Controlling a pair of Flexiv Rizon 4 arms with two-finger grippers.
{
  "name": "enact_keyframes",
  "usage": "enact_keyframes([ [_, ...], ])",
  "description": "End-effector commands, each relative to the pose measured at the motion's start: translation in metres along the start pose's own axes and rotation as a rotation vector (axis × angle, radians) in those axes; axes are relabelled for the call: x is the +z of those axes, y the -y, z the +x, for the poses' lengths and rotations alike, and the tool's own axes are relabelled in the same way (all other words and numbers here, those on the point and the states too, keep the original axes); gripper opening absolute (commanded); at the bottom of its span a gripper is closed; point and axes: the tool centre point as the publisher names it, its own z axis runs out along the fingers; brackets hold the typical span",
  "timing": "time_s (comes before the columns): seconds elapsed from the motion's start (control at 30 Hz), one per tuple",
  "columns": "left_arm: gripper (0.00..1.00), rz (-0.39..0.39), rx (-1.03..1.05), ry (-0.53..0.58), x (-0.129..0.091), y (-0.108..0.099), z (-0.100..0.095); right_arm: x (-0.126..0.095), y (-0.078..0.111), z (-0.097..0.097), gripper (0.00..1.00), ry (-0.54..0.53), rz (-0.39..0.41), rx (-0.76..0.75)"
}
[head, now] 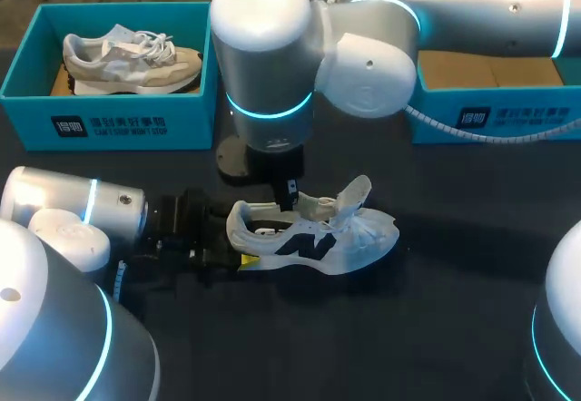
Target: Take the shoe out of the shoebox, open the shoe tongue, remove and reinsert the insole, then place the shoe into the shoebox
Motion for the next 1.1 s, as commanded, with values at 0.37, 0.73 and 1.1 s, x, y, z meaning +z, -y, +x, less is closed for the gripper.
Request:
enact_keyframes([
  [0.37,0.00,-0.003,-0.001,-0.002,0.000,-0.001,-0.002,0.029,-0.009,-0.007,0.00,-0.066,-0.041,-0.081],
  [0.73,0.00,-0.003,-0.001,-0.002,0.000,-0.001,-0.002,0.051,-0.004,0.005,0.00,-0.149,-0.068,-0.110],
  [1.1,0.00,-0.003,-0.001,-0.002,0.000,-0.001,-0.002,0.070,0.000,0.014,0.00,-0.138,-0.027,-0.088],
])
